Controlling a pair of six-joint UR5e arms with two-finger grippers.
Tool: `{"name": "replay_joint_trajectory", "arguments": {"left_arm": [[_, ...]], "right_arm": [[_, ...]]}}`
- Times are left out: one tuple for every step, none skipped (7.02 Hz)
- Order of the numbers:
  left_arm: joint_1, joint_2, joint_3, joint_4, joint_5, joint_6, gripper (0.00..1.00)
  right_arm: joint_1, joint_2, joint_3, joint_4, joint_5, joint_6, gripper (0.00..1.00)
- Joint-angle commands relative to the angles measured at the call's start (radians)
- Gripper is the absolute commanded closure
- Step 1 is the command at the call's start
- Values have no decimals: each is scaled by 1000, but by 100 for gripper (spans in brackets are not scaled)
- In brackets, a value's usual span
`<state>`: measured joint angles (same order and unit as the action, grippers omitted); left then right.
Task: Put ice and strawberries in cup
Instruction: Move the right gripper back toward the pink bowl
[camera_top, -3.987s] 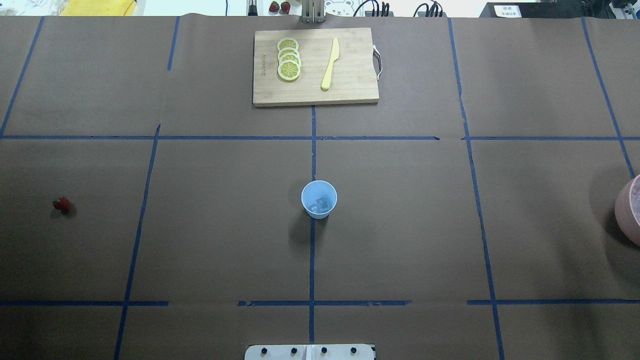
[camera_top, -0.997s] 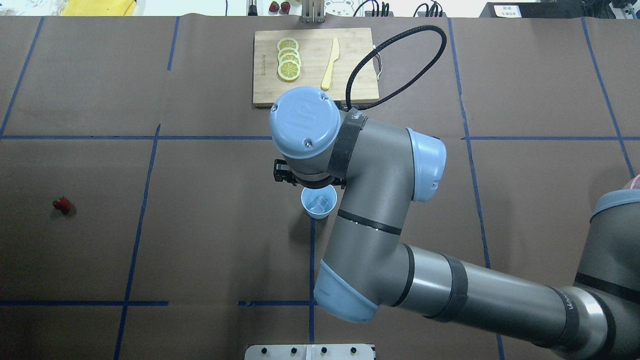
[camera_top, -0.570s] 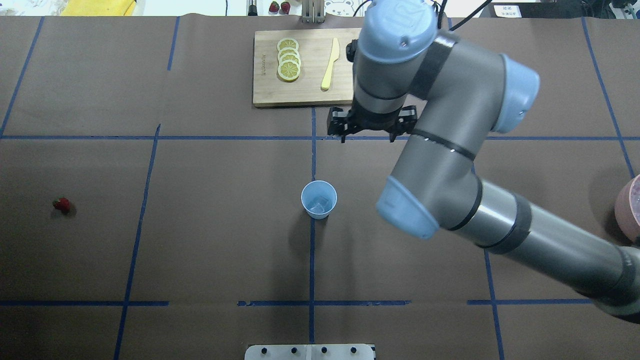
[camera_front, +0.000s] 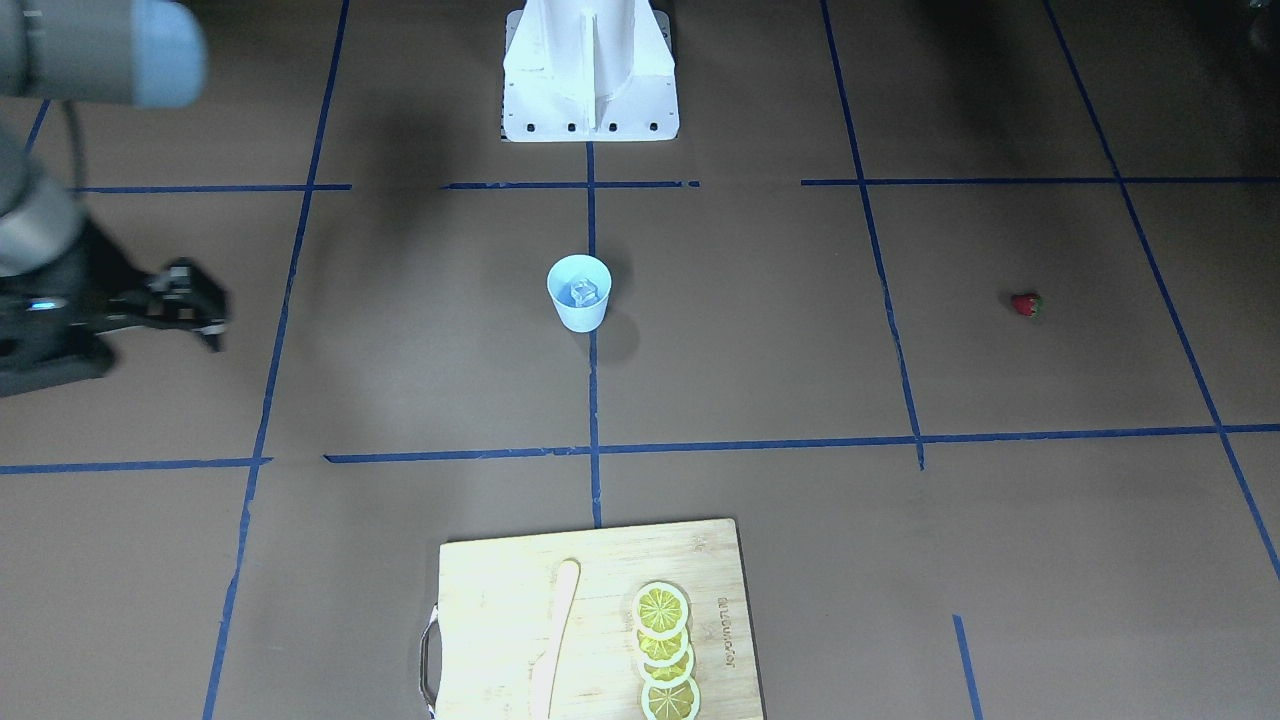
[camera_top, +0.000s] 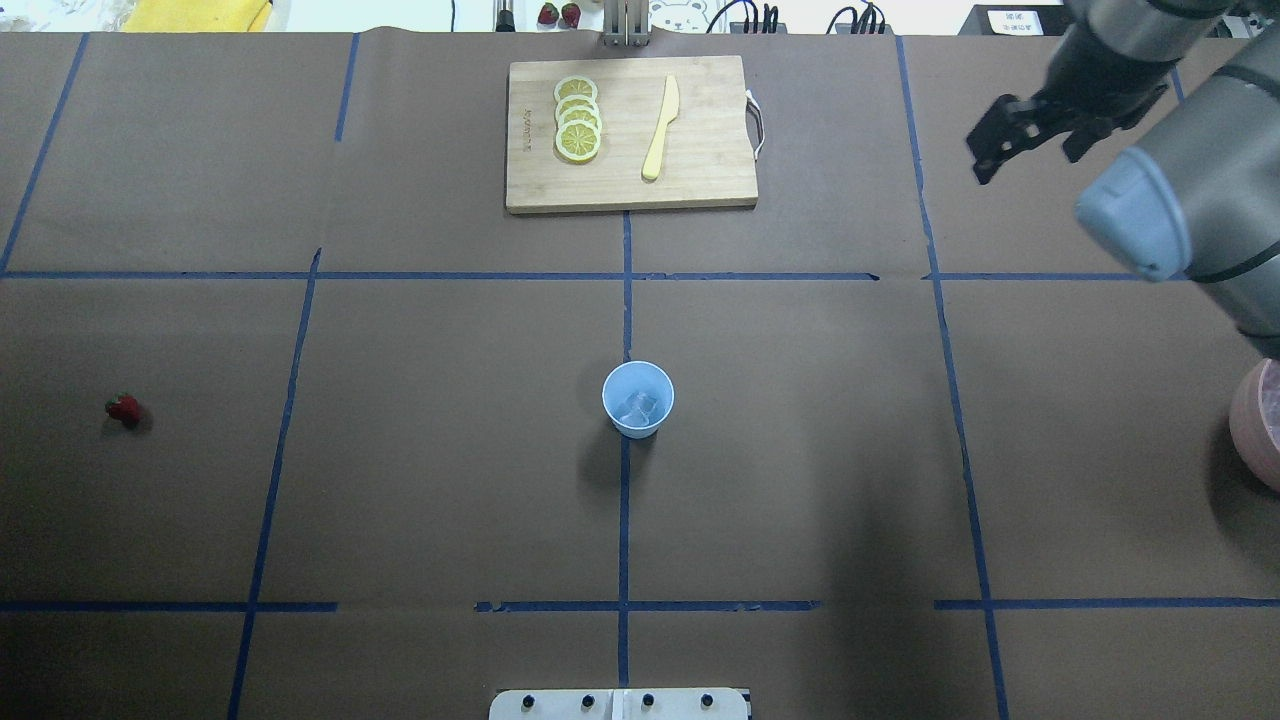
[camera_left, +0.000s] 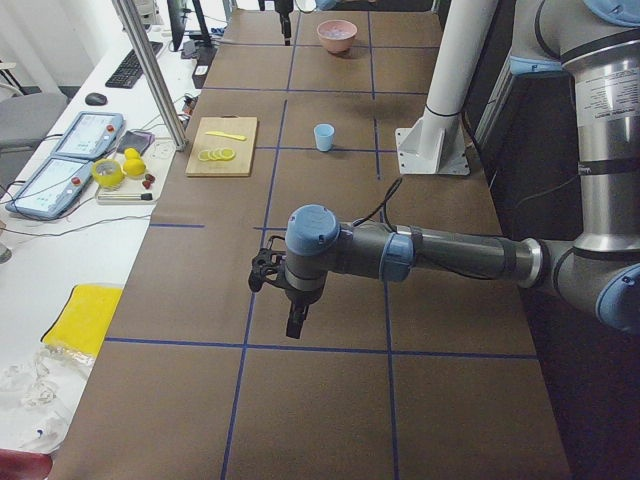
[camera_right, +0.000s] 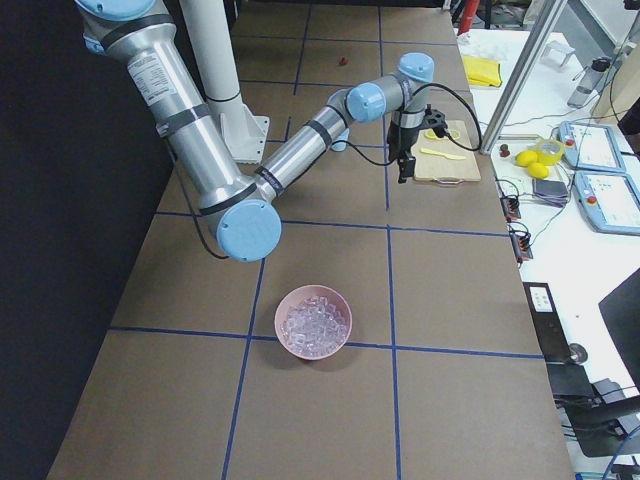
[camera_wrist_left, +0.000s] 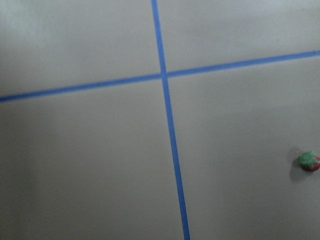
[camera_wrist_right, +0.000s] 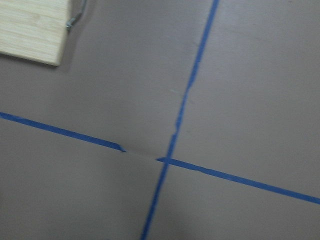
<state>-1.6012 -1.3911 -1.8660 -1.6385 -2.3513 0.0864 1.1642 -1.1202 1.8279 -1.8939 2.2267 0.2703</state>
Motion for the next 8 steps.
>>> {"name": "replay_joint_trajectory", "arguments": {"left_arm": [[7,-43,30,-21,-2,3,0],[7,-43,25,-21,-2,3,0],[7,-46,25,-21,-2,3,0],[9,-46,13,-24,-2,4,0],[10,-45,7,-32,-2,4,0],[33,-45,8,-32,-2,0,0],[64,-43,8,-29,-3,-14,0],[96,-45,-4,-32,-2,-125,0]], "right_arm": [[217,-186,1,-1,72,-376,1],[300,-279,-2,4,76,-537,1],[362,-373,-7,10,74,-680,1],[420,-457,-10,10,68,-757,1],[466,-548,-12,13,68,-758,1],[483,-622,-10,59,68,-746,1],[498,-659,-10,77,67,-714,1],[511,-662,-3,79,67,-668,2]]}}
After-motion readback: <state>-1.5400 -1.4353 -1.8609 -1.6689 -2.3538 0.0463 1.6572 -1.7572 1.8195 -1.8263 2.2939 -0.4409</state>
